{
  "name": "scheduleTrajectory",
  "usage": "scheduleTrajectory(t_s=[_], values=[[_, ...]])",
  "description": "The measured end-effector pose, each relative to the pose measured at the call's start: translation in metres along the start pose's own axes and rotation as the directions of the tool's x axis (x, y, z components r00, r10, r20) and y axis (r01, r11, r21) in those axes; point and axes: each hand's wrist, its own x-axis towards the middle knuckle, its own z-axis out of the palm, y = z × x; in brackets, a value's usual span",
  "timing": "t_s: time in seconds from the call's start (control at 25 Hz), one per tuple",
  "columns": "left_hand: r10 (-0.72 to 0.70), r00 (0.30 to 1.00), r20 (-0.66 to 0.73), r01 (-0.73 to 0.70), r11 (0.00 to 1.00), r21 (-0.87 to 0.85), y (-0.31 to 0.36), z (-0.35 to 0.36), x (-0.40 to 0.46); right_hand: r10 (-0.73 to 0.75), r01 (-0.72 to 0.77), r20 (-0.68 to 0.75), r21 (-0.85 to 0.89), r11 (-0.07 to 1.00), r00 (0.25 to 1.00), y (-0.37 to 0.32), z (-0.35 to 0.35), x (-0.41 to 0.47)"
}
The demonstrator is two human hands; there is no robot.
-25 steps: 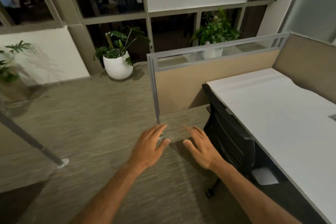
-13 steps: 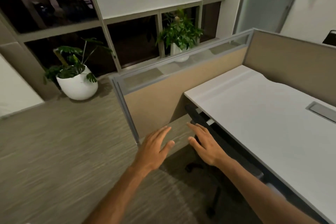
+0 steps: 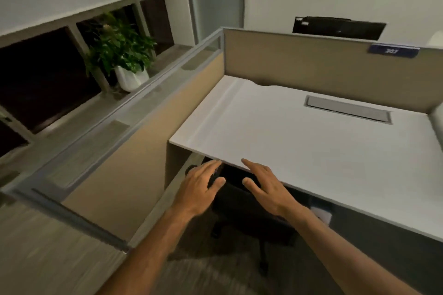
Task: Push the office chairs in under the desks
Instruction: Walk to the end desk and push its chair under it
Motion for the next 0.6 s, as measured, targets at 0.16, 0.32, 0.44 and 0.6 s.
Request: scheduleTrajectory(t_s=[0.16,0.32,0.44,0.6], values=[[0.148,0.982,0.120,-0.146,0.989,-0.027,-0.012,0.005,0.041,0.151,-0.152,-0.121,0.001,0.988,0.981,0.014,0.005,-0.016],[0.282,0.931,0.231,-0.288,0.958,-0.008,-0.030,0.021,0.063,0.277,-0.284,-0.264,0.010,0.959,0.924,0.017,0.014,-0.032],[0.377,0.880,0.288,-0.395,0.919,0.006,-0.045,0.030,0.066,0.332,-0.357,-0.326,-0.017,0.934,0.885,0.014,0.030,-0.046],[0.369,0.859,0.356,-0.419,0.905,0.074,-0.069,0.045,0.078,0.467,-0.528,-0.258,-0.280,0.801,0.846,0.023,0.045,-0.067]])
